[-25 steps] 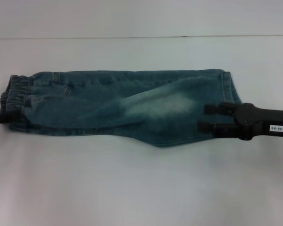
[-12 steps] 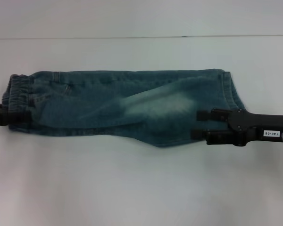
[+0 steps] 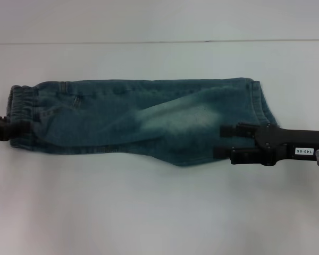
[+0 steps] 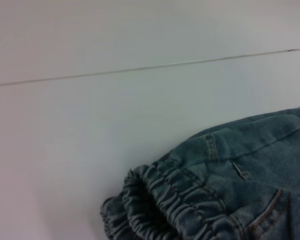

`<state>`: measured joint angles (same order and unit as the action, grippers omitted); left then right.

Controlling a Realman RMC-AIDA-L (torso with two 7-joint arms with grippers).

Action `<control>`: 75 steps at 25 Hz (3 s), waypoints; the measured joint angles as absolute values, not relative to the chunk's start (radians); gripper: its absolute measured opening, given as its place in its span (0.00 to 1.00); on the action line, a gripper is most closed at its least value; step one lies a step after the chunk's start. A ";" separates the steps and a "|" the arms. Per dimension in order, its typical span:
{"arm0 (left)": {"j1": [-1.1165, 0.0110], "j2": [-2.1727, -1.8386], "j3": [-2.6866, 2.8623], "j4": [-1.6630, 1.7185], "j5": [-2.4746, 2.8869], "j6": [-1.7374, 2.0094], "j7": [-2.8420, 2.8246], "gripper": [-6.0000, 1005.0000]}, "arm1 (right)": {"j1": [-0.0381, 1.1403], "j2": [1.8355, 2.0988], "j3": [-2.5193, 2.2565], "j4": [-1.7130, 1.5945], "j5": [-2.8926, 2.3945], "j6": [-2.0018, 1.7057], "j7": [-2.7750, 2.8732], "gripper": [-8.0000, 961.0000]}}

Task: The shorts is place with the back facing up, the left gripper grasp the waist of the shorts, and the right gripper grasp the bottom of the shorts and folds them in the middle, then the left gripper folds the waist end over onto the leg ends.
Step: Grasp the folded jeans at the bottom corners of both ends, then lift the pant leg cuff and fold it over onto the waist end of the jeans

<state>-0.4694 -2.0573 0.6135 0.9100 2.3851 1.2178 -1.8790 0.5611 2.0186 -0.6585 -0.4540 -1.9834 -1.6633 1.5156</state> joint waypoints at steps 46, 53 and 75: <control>-0.735 -2.047 0.629 1.181 2.204 1.616 -2.011 0.11 | 0.875 2.118 -0.487 0.217 -1.323 -0.923 0.377 0.01; -0.764 -2.040 0.638 1.178 2.194 1.629 -2.011 0.11 | 0.968 2.121 -0.336 0.342 -1.599 -0.824 0.368 0.01; -0.746 -2.035 0.666 1.104 2.201 1.617 -1.984 0.11 | 0.872 2.103 0.057 0.361 -2.321 -0.859 0.637 0.01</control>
<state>-0.7464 -2.0349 0.6662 1.1039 2.2010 1.6166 -1.9837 0.8722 2.1029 0.0566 0.3608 -2.3210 -0.8591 0.6371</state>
